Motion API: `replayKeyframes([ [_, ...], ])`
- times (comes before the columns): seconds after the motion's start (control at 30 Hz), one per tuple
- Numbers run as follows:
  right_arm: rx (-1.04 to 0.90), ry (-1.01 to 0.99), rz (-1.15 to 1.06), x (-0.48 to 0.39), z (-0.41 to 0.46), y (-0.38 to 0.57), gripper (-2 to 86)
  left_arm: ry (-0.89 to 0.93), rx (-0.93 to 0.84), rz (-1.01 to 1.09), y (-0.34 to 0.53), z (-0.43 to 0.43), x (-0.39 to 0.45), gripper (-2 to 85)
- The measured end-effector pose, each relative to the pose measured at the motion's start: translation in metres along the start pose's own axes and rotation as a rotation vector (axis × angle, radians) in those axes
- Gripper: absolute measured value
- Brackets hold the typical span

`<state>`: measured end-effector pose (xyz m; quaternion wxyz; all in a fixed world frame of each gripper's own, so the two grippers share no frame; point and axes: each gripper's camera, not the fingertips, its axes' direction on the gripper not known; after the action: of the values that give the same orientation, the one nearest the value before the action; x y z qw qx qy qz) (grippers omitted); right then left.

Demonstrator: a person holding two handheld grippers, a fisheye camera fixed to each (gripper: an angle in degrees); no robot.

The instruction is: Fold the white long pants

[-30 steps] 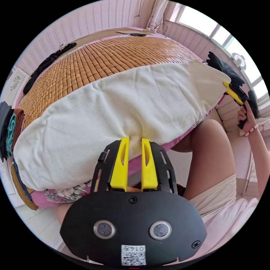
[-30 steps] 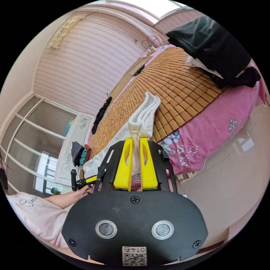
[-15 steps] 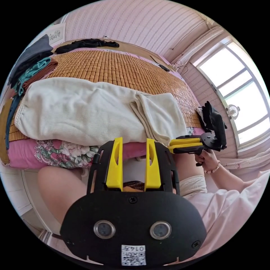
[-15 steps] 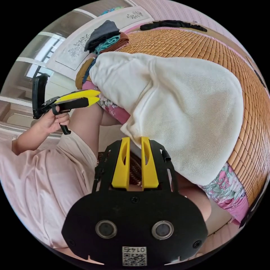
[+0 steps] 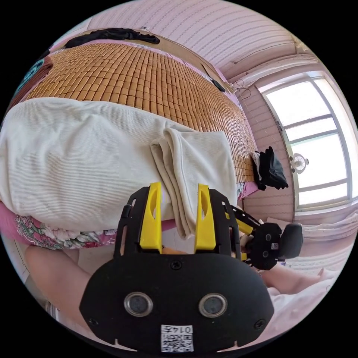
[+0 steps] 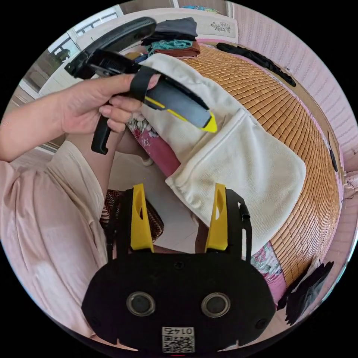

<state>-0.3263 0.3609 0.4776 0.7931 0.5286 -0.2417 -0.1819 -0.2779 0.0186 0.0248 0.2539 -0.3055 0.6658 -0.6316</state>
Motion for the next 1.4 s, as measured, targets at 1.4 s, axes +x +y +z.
replayKeyframes([
  [1.4,0.232,-0.214,0.015,0.016,-0.055,-0.189,12.6,-0.536,0.297,-0.218,0.071,-0.286,-0.177,7.8],
])
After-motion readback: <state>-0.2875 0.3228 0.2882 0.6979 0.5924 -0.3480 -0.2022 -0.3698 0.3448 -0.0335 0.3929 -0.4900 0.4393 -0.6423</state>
